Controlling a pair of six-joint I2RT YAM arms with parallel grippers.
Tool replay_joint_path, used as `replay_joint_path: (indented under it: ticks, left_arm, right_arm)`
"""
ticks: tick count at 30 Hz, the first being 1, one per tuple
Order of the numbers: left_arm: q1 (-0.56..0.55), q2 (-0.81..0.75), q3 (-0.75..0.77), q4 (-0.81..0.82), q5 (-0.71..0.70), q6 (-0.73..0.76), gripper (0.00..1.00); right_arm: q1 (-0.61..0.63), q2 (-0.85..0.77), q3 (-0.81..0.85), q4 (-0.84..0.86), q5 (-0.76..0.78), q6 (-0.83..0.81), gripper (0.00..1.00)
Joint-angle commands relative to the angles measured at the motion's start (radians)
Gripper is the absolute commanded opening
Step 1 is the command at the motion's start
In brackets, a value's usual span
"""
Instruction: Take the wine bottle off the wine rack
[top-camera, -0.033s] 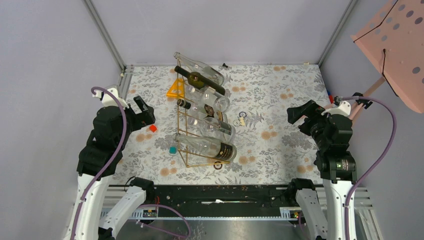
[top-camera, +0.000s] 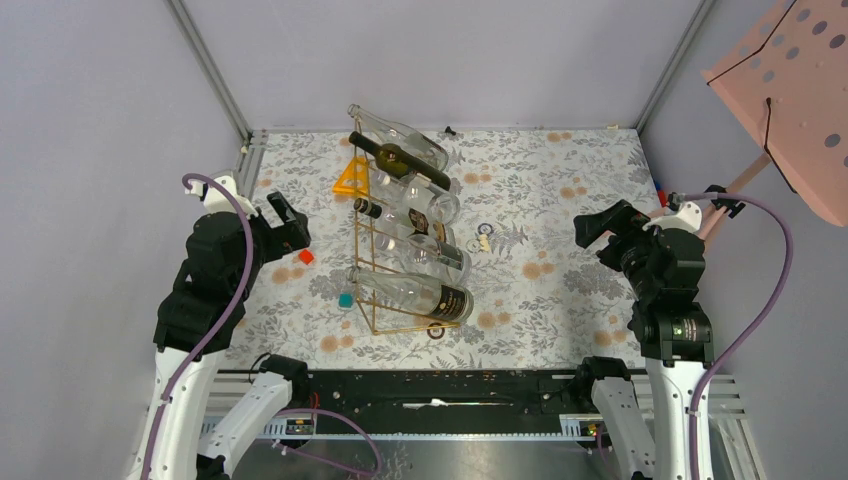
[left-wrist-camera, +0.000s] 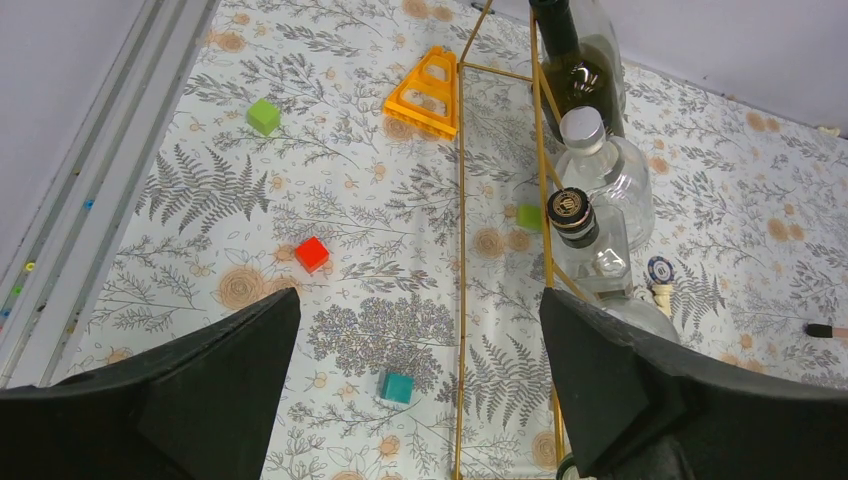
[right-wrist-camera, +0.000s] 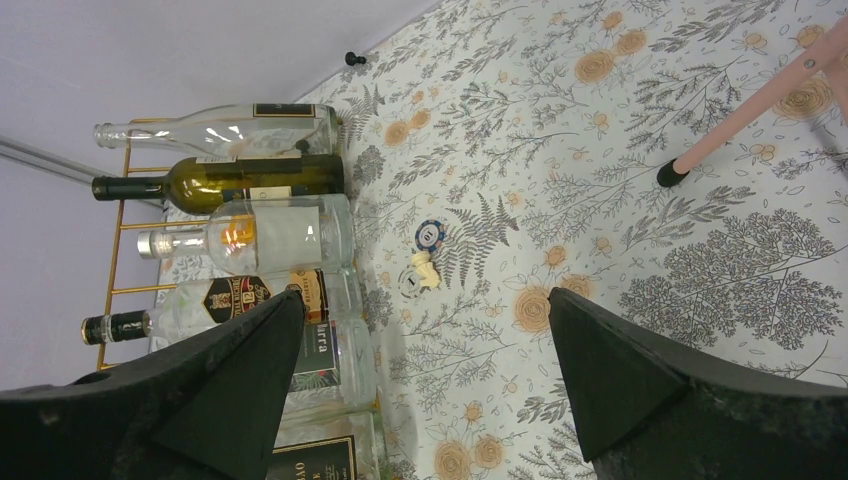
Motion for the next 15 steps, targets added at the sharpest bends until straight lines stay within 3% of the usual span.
replay_joint_path:
  ticks: [1, 10, 15]
  left_arm:
    - [0.003, -0.004, -0.018, 0.063, -0.031, -0.021, 0.99]
    - [0.003, -0.019, -0.033, 0.057, -0.03, -0.002, 0.99]
    - [0.003, -0.032, -0.061, 0.021, -0.075, 0.008, 0.99]
  right_arm:
    - [-0.001, 0.016, 0.045, -0.011, -0.012, -0.016, 0.99]
    - [-0.001, 0.091, 0.077, -0.106, -0.004, -0.025, 0.99]
    - [-0.001, 0.13, 0.078, -0.108, -0.144, -0.109, 0.99]
